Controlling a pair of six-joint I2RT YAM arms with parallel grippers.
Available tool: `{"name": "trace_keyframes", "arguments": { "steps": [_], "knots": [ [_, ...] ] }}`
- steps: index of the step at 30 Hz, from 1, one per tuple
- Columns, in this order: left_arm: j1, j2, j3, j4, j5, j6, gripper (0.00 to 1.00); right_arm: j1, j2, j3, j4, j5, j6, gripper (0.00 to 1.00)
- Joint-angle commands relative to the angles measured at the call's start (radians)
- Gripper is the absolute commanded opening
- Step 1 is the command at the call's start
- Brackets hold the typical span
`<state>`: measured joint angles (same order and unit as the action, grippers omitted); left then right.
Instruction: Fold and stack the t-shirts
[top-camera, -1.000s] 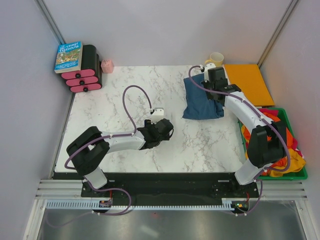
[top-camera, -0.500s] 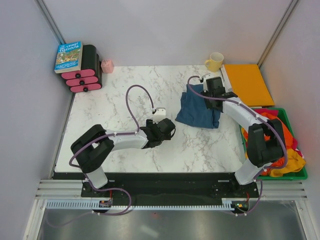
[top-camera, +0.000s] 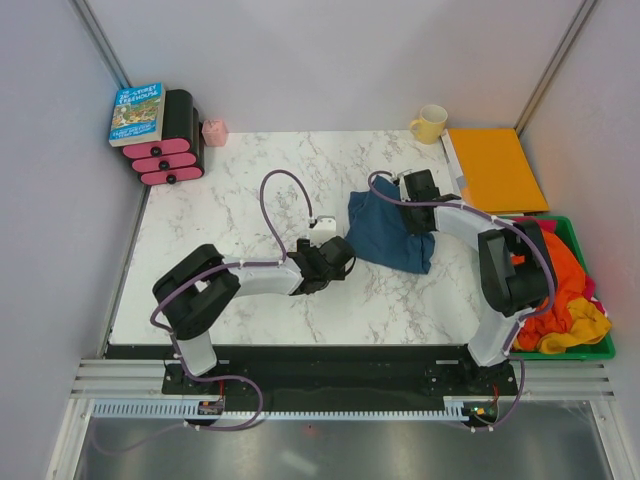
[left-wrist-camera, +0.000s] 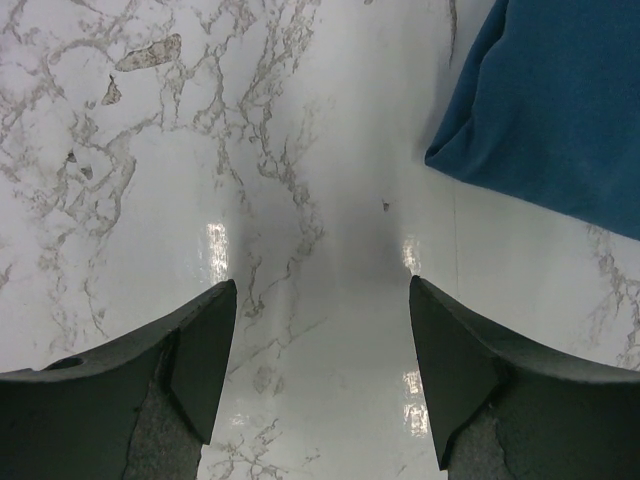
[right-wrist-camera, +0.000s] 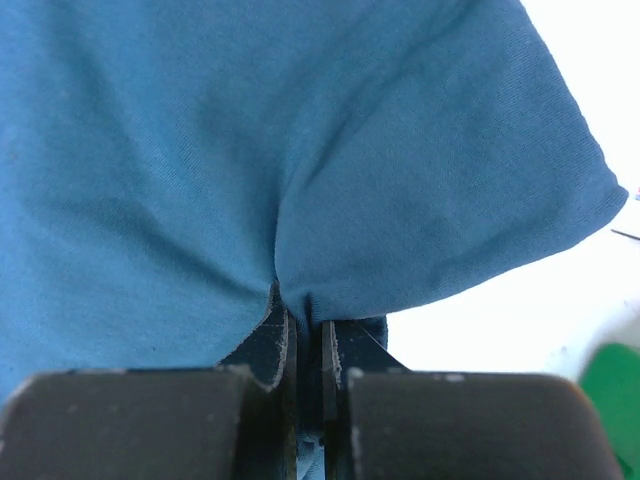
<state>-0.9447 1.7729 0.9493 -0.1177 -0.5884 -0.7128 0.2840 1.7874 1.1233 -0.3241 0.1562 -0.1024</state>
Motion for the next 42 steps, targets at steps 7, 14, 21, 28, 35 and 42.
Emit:
{"name": "trace_keyframes", "arguments": {
  "steps": [7, 14, 21, 28, 35, 42],
  "knots": [
    [-0.005, 0.002, 0.037, 0.059, -0.024, 0.016, 0.77, 0.086, 0.061, 0.021, 0.056, -0.109, 0.01, 0.0],
    [0.035, -0.015, 0.066, 0.046, -0.071, 0.03, 0.78, 0.084, 0.027, 0.041, 0.062, -0.03, 0.035, 0.04],
    [0.092, -0.058, 0.103, 0.078, -0.094, 0.079, 0.9, 0.058, -0.103, 0.061, 0.109, 0.009, 0.049, 0.64],
    [0.099, -0.024, 0.187, 0.084, -0.062, 0.088, 0.89, 0.06, -0.164, 0.079, 0.126, -0.064, 0.078, 0.77],
    [0.098, 0.055, 0.258, 0.147, -0.01, 0.13, 0.85, 0.078, -0.067, 0.07, 0.102, -0.205, 0.079, 0.15],
    [0.116, 0.149, 0.364, 0.13, 0.012, 0.125, 0.89, 0.086, -0.048, 0.021, 0.146, -0.205, 0.081, 0.22]
  ]
}}
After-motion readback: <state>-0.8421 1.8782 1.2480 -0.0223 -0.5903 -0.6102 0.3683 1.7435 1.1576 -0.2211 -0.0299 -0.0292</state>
